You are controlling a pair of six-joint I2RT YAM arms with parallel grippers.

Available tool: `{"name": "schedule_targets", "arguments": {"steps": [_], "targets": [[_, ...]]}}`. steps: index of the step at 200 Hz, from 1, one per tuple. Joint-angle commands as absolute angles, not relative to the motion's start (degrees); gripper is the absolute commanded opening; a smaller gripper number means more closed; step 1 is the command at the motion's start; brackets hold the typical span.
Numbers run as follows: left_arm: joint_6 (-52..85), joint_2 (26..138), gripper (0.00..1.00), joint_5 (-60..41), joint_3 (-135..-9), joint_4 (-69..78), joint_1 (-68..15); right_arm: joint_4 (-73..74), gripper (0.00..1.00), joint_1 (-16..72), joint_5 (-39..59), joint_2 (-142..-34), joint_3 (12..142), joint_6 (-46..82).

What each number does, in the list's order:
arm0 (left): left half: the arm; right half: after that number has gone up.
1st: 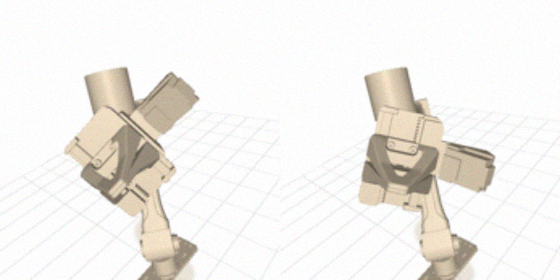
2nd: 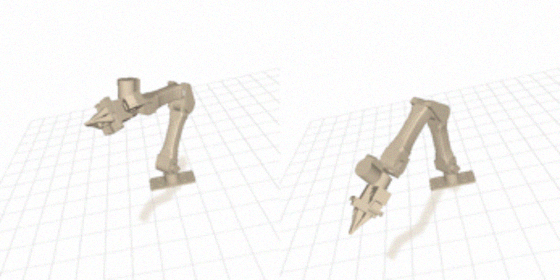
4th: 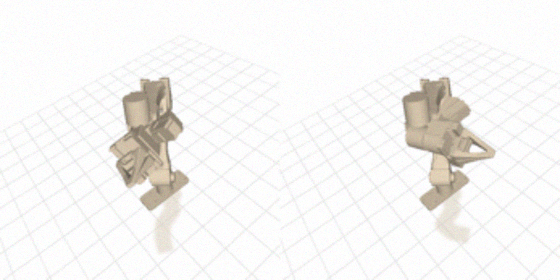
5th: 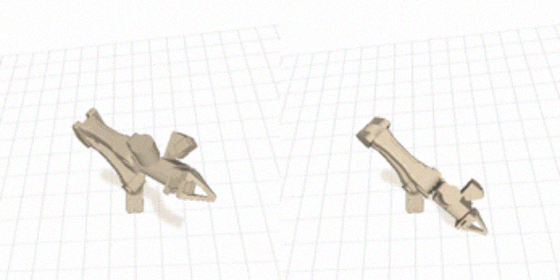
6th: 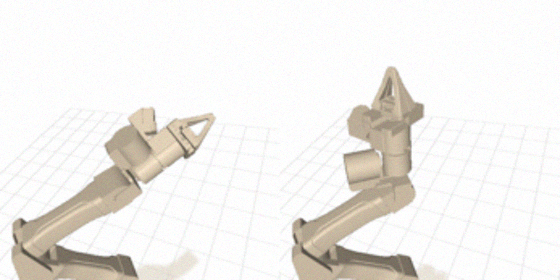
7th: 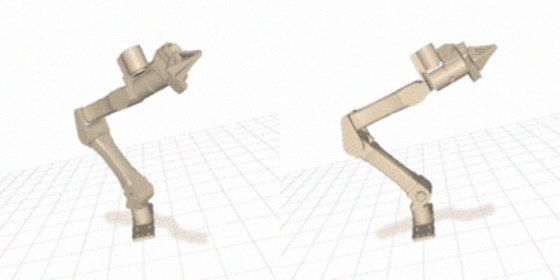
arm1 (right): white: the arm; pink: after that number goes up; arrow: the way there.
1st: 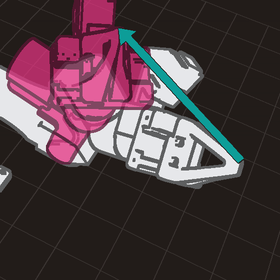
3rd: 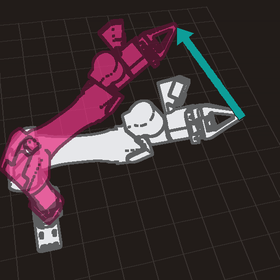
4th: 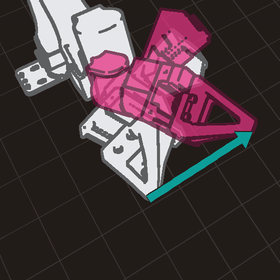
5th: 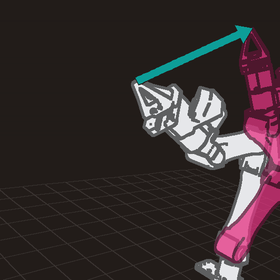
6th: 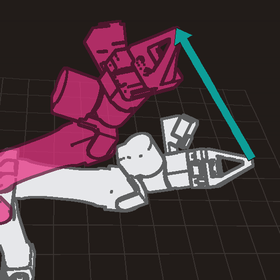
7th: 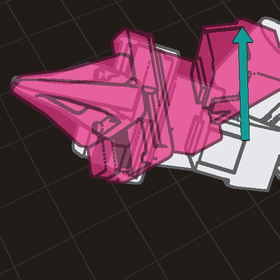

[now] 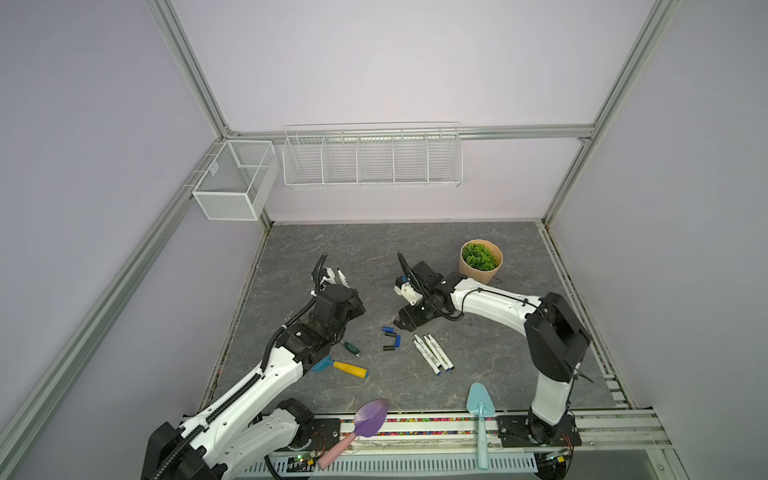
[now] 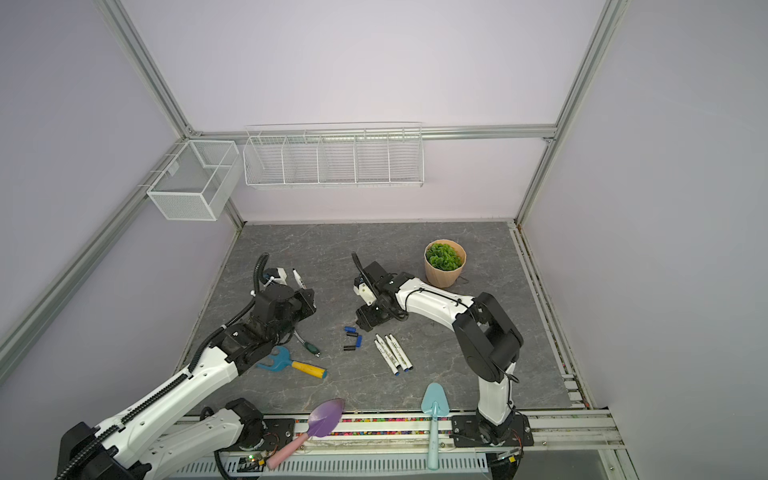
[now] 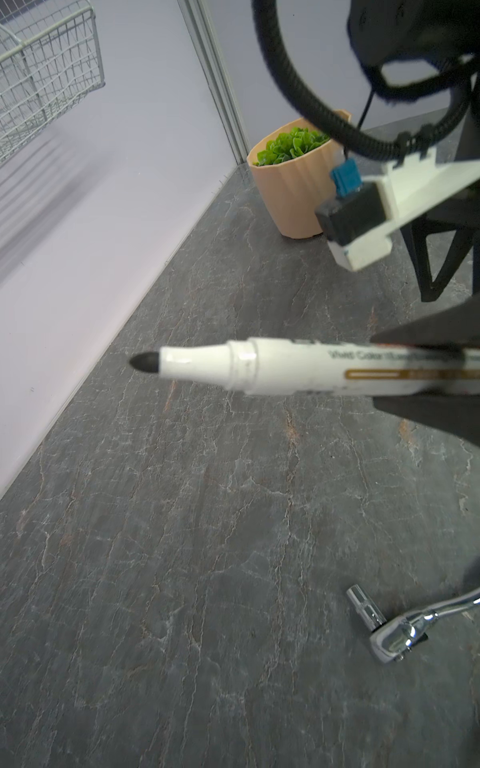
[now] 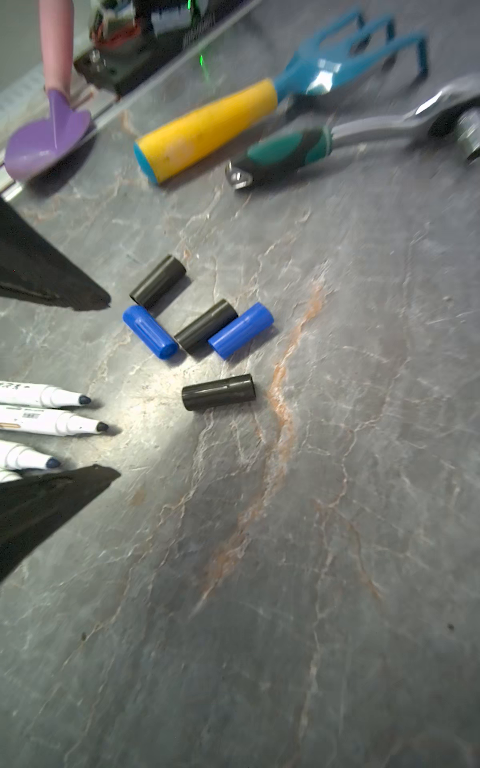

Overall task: Insert the pens into the pen caps
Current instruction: 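Move the right gripper down over the black caps on the table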

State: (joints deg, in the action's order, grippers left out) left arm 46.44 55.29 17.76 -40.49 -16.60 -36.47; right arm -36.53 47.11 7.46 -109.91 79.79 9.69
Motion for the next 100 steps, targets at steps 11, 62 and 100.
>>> {"name": "schedule_targets", "arguments": {"steps": [11,62,100], "targets": [[45.85,54.51,0.0,19.78,-39.82,-18.37,-36.3,-42.54,0.64,48.96,-1.26,-114.33,84.76,5.87],[43.4,54.68,0.0,19.34,-40.41,-18.88,-36.25,-43.15,0.63,49.48,-4.79,-120.4,89.05,6.35],[42.6,54.23,0.0,19.81,-40.75,-19.48,-36.21,-44.23,0.62,49.57,-6.94,-122.62,90.18,6.02]]}}
